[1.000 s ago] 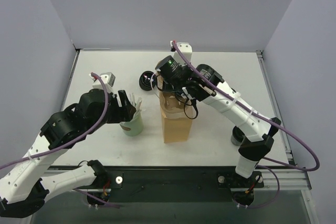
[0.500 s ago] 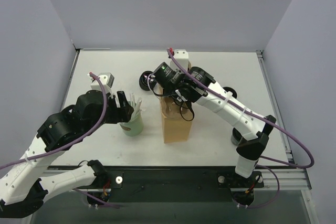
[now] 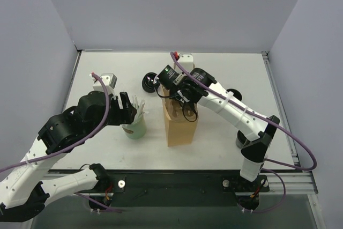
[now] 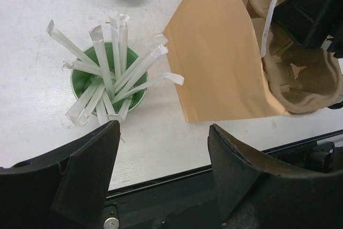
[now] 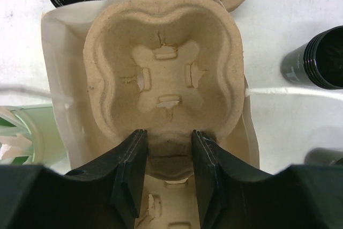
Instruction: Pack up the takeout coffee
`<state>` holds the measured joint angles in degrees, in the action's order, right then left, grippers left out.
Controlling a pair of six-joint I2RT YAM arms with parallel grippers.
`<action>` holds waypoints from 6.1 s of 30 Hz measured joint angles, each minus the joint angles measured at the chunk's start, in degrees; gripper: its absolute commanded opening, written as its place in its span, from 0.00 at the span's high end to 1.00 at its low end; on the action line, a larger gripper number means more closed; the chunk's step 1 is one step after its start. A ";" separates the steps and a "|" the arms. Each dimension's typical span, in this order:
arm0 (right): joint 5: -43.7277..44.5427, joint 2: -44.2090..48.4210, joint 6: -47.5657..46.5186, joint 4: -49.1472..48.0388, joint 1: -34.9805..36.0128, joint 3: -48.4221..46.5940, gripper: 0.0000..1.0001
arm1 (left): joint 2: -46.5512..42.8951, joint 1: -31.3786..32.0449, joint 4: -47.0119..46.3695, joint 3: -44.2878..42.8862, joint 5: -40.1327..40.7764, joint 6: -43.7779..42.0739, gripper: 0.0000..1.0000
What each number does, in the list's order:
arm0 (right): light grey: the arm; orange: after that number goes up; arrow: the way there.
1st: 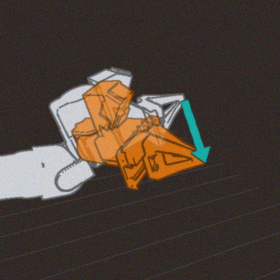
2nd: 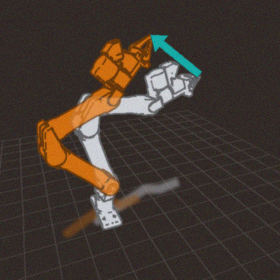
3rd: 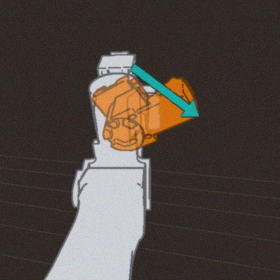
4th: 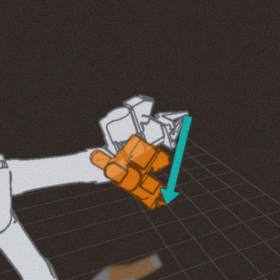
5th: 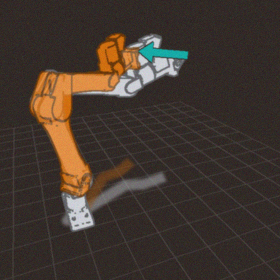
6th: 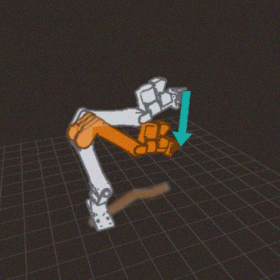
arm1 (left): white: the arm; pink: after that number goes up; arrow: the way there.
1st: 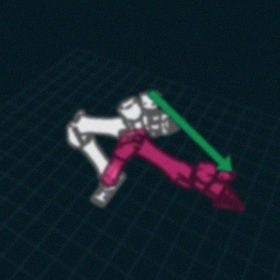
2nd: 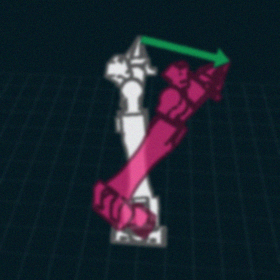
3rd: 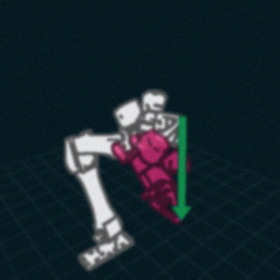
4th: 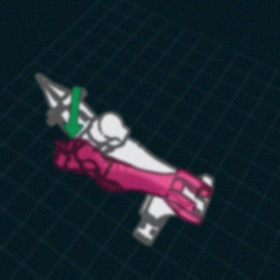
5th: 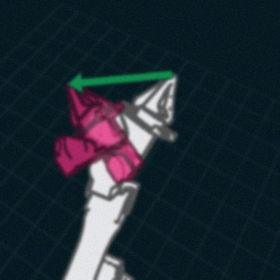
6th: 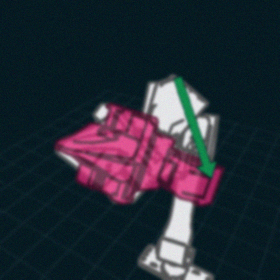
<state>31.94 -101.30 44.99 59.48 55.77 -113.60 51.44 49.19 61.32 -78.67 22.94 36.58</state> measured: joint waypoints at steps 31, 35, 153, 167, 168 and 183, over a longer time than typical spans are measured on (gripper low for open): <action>-10.05 -2.27 -7.23 -19.93 -3.85 21.22 0.70 | -0.07 -0.02 1.46 -0.20 2.60 0.61 0.24; -10.62 -2.27 -7.19 -22.73 -4.11 25.62 0.68 | 0.00 -0.07 2.10 -0.13 2.80 0.90 0.24; -36.26 23.76 -71.78 -19.19 -15.67 26.99 1.00 | 19.89 -8.92 -15.30 -2.71 -21.86 -21.16 0.34; -36.20 26.60 -72.13 -22.40 -15.67 31.65 1.00 | 19.50 -8.90 -19.21 3.15 -23.82 -20.68 0.93; -36.20 26.80 -72.13 -22.56 -15.65 31.82 1.00 | 19.45 -8.90 -19.26 3.52 -23.93 -20.50 1.00; -36.72 30.27 -54.88 -25.46 -15.69 31.69 0.30 | 11.45 -7.15 -26.18 12.13 -23.28 -17.97 1.00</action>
<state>-4.78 -71.02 -9.89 34.02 40.07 -81.91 62.89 42.04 35.14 -66.54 -0.34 18.61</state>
